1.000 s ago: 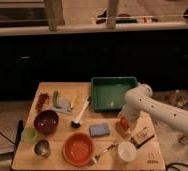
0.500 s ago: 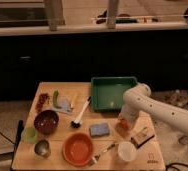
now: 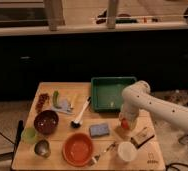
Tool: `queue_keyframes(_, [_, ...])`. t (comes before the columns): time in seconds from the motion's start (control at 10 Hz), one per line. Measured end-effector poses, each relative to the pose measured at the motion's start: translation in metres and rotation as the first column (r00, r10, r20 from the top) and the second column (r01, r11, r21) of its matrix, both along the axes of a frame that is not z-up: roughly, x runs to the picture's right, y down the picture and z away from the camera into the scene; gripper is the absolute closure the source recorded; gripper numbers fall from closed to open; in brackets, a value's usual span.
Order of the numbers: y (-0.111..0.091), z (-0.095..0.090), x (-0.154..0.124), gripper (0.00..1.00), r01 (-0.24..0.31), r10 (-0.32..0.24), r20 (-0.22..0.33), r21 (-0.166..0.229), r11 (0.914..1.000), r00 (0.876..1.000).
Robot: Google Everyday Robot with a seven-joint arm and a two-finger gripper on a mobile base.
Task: Place apple in purple bowl
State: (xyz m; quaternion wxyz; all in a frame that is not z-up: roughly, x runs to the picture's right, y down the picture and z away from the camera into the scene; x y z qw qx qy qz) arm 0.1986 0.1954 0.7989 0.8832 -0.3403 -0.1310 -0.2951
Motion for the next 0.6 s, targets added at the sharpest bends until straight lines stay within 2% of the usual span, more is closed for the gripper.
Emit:
queue_keyframes(0.3, [-0.012, -0.017, -0.007, 1.0, 0.016, -0.017, 0.022, 0.024, 0.9996, 1.0])
queue_keyframes(0.4, [-0.022, -0.029, -0.011, 1.0, 0.022, -0.023, 0.034, 0.043, 0.9989, 0.999])
queue_keyframes(0.6, [-0.032, -0.039, -0.018, 1.0, 0.033, -0.036, 0.047, 0.066, 0.9973, 0.998])
